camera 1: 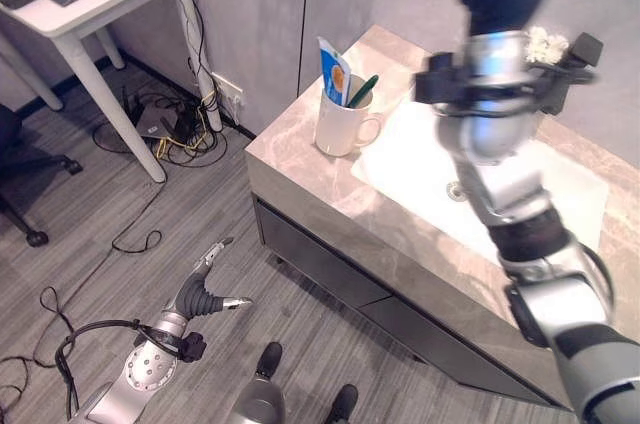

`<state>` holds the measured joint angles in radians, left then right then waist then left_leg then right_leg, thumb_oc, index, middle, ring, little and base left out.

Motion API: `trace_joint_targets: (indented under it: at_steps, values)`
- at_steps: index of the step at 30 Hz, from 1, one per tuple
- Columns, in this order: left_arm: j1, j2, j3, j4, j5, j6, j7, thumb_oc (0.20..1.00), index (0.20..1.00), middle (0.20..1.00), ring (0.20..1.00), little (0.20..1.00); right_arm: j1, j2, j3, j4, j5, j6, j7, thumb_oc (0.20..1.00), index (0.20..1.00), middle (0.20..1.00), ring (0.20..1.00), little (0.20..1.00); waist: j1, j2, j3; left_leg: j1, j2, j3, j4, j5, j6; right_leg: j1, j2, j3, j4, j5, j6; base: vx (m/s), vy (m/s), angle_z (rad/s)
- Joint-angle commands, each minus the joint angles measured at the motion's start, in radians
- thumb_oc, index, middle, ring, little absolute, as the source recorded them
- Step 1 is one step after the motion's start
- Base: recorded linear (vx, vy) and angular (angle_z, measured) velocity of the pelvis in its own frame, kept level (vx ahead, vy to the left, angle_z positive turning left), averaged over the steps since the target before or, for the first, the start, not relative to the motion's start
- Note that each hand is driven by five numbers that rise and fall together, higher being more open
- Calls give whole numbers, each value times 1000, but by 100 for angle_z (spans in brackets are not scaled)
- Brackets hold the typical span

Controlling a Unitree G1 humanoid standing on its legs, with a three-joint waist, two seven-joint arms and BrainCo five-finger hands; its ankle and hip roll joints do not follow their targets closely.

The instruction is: Put brush and paste in cup on sink, flatten towel.

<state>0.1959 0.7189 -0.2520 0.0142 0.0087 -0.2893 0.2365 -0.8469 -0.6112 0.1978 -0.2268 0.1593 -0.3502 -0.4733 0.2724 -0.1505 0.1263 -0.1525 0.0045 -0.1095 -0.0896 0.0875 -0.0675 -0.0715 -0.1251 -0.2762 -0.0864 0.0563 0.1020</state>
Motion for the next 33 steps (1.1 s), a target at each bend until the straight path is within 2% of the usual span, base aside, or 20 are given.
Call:
trace_joint_targets:
  at_steps: [1,2,3,5,7,8,9,10,13,18,21,22,23,24,25,26,28,29,31,33]
  values:
    - [56,-32,108,-98,-70,-91,23,1000,1000,1000,1000,1000,213,-139,-183,-82,-281,-27,-95,1000,1000,1000,1000,1000,-49,18,-90,-8,48,26,2,-30,8,1,-87,42,-1,46,72,0,0,0]
    - [80,-46,143,-140,-103,-103,16,840,840,840,840,840,324,-169,-276,-109,-357,-20,-126,1000,1000,1000,1000,1000,-63,24,-94,-6,48,26,2,-32,7,2,-88,42,-1,45,73,0,0,0]
    - [102,-50,182,-173,-127,-114,11,200,200,200,200,200,432,-193,-371,-132,-420,-13,-154,1000,1000,1000,1000,1000,-78,29,-97,-5,49,26,2,-33,7,1,-88,43,-1,44,75,15,3,-11]
    - [142,-44,286,-259,-131,-146,19,200,200,200,200,200,669,-212,-612,-89,-470,8,-211,1000,1000,1000,1000,1000,-127,46,-104,-2,51,35,2,-37,6,-4,-90,52,-1,44,78,25,1,-16]
    - [170,-51,330,-311,-187,-155,9,200,200,200,200,200,800,-156,-733,-41,-449,15,-236,1000,1000,1000,1000,1000,-145,54,-108,2,51,44,2,-40,7,-9,-91,62,-1,46,79,-4,1,-6]
    - [180,-63,377,-333,-235,-159,1,200,200,200,200,200,891,-124,-794,29,-421,33,-230,1000,1000,1000,1000,1000,-169,62,-103,1,50,53,2,-32,8,-16,-92,71,-1,55,78,-10,-2,-12]
    - [182,-61,377,-336,-237,-157,-1,200,200,200,200,200,896,-123,-797,29,-419,32,-229,1000,1000,1000,1000,1000,-167,60,-108,2,50,53,2,-38,7,-16,-92,73,-1,50,79,20,-6,-13]
    - [205,-73,408,-371,-288,-160,-19,200,200,200,200,200,944,-58,-847,84,-400,45,-246,1000,1000,1000,1000,1000,-189,73,-110,8,54,64,2,-48,6,-18,-90,83,-1,44,78,49,-14,-34]
    - [232,-82,473,-407,-403,-166,-63,200,200,200,200,200,1009,-1,-870,351,-298,68,-257,1000,1000,1000,1000,1000,-216,85,-102,8,59,83,2,-48,6,-35,-88,103,-1,49,78,-25,-13,-28]
    - [196,-112,504,-323,-445,-158,-62,200,200,200,200,200,1029,57,-847,652,-130,30,-221,1000,1000,1000,1000,1000,-251,109,-78,-10,63,109,2,-36,2,-76,-88,136,-1,65,73,-51,0,-28]
    - [179,-139,496,-272,-499,-144,-103,200,200,200,200,200,1007,72,-748,946,-25,32,-145,1000,1000,1000,1000,1000,-260,133,-58,-25,60,128,2,-31,-2,-108,-88,158,-1,76,73,-59,29,-20]
    - [178,-139,497,-270,-501,-145,-105,200,200,200,200,200,1002,67,-744,955,-20,27,-142,1000,1000,1000,1000,1000,-261,132,-58,-26,60,130,2,-31,-2,-110,-88,159,-1,77,73,-37,10,-8]
    - [171,-141,487,-255,-497,-134,-112,200,200,200,200,200,977,98,-693,1067,96,14,-61,1000,1000,1000,1000,1000,-258,138,-51,-30,60,133,2,-28,-4,-119,-89,164,-1,81,72,-13,-3,-12]
    - [171,-140,489,-254,-497,-134,-113,200,200,200,200,200,974,93,-690,1075,105,9,-54,1000,1000,1000,1000,1000,-259,137,-51,-30,60,133,2,-28,-4,-120,-88,165,-1,81,72,-38,-8,-17]
    - [152,-146,479,-219,-504,-114,-139,200,200,200,200,200,965,112,-614,1215,251,27,117,1000,1000,1000,1000,1000,-259,138,-40,-34,61,137,2,-24,-8,-127,-87,166,-1,83,70,-25,-6,-18]
    - [150,-147,479,-217,-506,-115,-140,200,200,200,200,200,960,105,-612,1227,259,22,126,1000,1000,1000,1000,1000,-260,138,-41,-36,60,137,2,-23,-8,-130,-88,167,-1,83,71,-23,-15,-9]
    - [127,-145,474,-193,-521,-95,-178,200,200,200,200,200,944,101,-497,1330,255,75,243,1000,1000,1000,1000,1000,-252,139,-41,-40,60,137,2,-18,-13,-133,-88,163,-1,85,69,6,-9,-2]
    - [127,-145,474,-192,-522,-95,-179,200,200,200,200,200,942,100,-495,1333,257,74,245,1000,1000,1000,1000,1000,-253,139,-41,-41,60,137,2,-18,-13,-134,-88,163,-1,85,69,0,0,0]
    - [99,-137,454,-170,-527,-78,-207,200,200,200,200,200,919,136,-393,1422,231,115,314,1000,1000,1000,1000,1000,-246,143,-46,-41,61,137,2,-16,-16,-133,-85,161,-1,83,66,37,-23,2]
    - [92,-133,452,-166,-526,-75,-210,200,200,200,200,200,906,156,-346,1428,206,126,328,1000,1000,1000,1000,1000,-245,144,-47,-42,63,137,2,-15,-17,-133,-84,161,-1,82,65,17,-10,0]
